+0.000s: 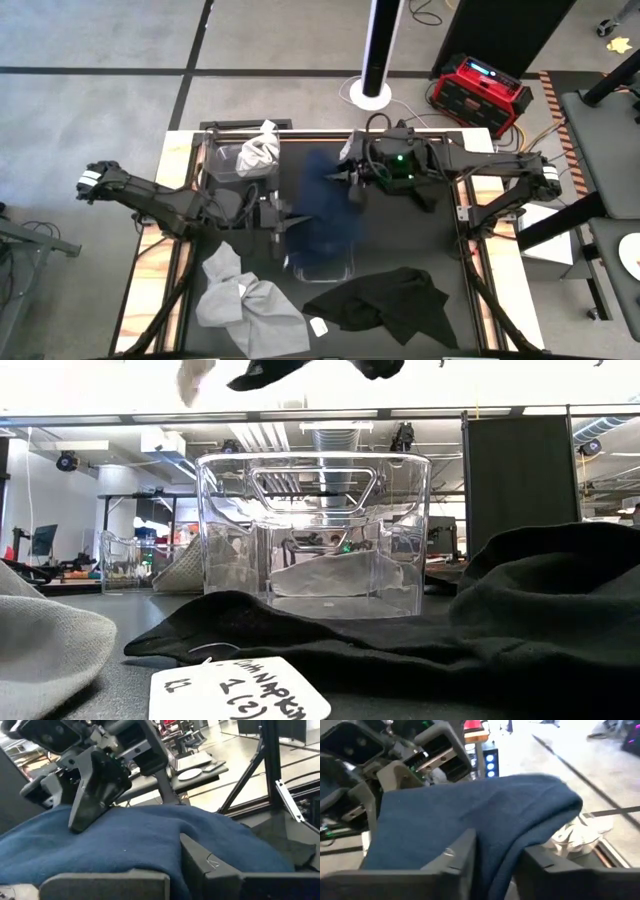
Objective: Sort towels by color in basket
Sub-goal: Put the blue towel into the bottom transparent bin
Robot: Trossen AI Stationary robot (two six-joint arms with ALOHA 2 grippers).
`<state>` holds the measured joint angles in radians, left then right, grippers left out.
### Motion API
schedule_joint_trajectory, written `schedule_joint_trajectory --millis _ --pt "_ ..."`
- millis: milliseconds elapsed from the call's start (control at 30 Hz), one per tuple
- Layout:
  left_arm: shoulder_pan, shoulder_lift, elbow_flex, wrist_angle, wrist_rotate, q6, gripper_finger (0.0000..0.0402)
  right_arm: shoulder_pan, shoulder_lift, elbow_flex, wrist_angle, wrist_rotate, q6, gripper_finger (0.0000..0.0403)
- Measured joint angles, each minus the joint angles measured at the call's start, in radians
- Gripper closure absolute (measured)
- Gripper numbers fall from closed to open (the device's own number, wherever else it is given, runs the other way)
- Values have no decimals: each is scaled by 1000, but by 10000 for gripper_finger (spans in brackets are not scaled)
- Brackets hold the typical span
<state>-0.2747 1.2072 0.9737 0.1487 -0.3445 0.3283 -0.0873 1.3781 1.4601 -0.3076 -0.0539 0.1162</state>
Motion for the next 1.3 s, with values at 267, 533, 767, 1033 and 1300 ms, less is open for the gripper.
schedule_joint_trajectory --millis 267,533,767,1033,1300 --pt "-14 -5 0 4 74 3 401 -60 -21 0 -67 -52 7 151" --pt "-20 -12 0 8 -100 -72 401 -67 -56 0 -118 -43 -90 78" --pt "-13 3 -1 -22 -264 -76 402 67 -23 -8 -70 -54 -233 78" --pt "-12 20 -1 -25 -265 -72 402 98 51 -8 -59 80 -288 66" --pt "-12 42 -1 -16 -265 -75 402 98 82 -8 -48 51 -287 68"
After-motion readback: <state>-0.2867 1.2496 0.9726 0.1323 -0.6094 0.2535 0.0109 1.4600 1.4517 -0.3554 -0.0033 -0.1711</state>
